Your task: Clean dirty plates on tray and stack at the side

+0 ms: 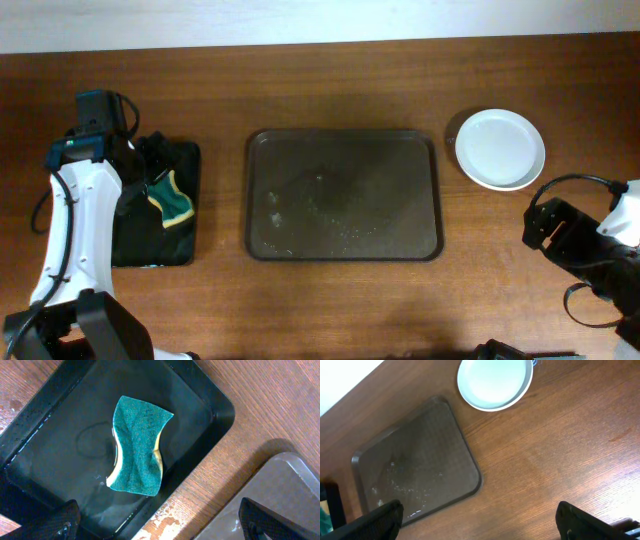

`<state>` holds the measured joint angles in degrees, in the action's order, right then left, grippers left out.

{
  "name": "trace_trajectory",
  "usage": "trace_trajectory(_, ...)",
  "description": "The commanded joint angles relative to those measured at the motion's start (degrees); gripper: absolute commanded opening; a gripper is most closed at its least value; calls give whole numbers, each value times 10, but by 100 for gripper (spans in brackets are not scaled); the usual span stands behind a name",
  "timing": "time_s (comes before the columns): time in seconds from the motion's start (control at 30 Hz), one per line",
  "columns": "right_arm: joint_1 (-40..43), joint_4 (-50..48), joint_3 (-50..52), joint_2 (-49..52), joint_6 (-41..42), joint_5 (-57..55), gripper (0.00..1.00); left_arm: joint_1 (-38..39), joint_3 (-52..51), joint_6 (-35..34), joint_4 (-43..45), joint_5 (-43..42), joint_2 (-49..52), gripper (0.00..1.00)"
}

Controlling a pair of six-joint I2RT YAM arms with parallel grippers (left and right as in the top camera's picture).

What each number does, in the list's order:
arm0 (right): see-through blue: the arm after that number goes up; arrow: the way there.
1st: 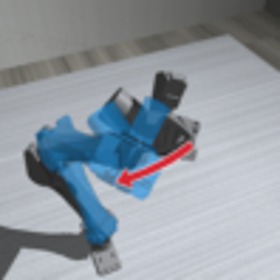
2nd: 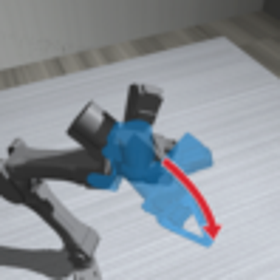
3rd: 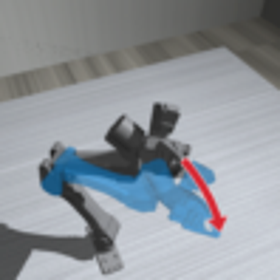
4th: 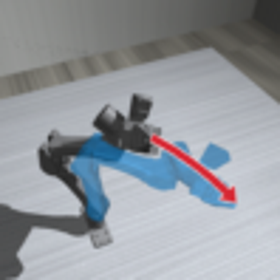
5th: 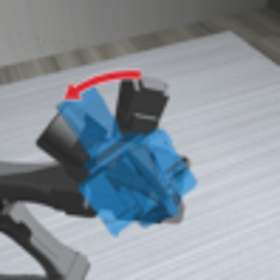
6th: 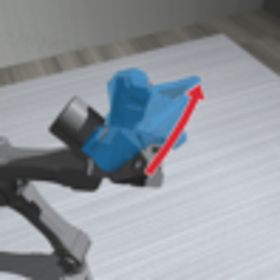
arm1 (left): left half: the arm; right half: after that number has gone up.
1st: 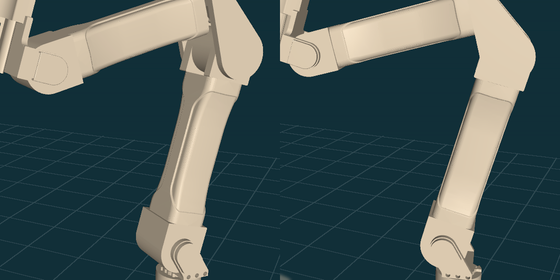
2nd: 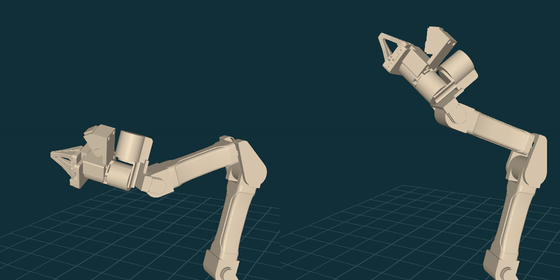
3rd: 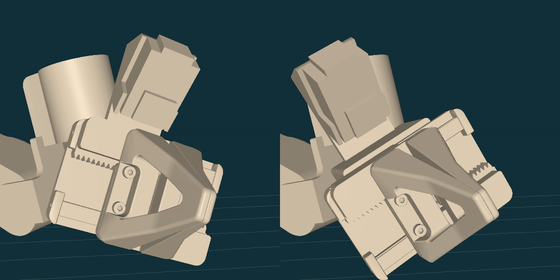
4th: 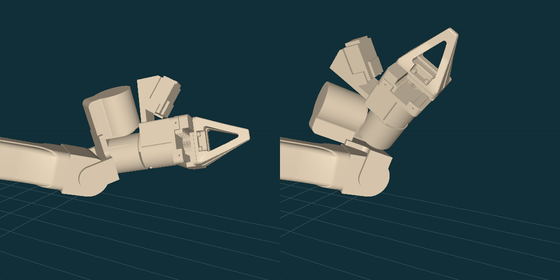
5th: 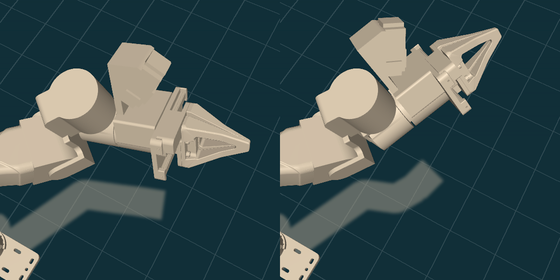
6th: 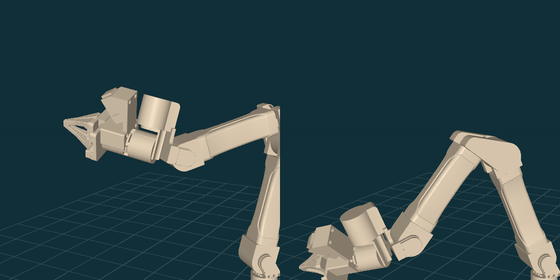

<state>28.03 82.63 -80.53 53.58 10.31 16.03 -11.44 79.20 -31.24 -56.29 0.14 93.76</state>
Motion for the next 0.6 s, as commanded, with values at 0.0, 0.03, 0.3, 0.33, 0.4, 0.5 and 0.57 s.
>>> trace_trajectory(0.0,-4,7,4,14,-4,-23,98,-3,3,1,0,-4,0,100)
trace_trajectory(0.03,-13,10,10,13,-4,-43,99,-3,3,1,0,-4,0,99)
trace_trajectory(0.3,-284,-564,563,-423,-37,-47,98,-3,3,1,0,-4,0,99)
trace_trajectory(0.33,-283,-626,628,-468,-37,-47,98,-3,3,1,0,-4,0,99)
trace_trajectory(0.4,-283,-727,714,-521,-41,-57,98,-3,3,1,0,-4,0,99)
trace_trajectory(0.5,-283,-800,783,-534,-41,-118,98,-3,3,1,0,-4,0,99)
trace_trajectory(0.57,-283,-807,802,-534,-45,-134,98,-3,3,1,0,-4,0,99)
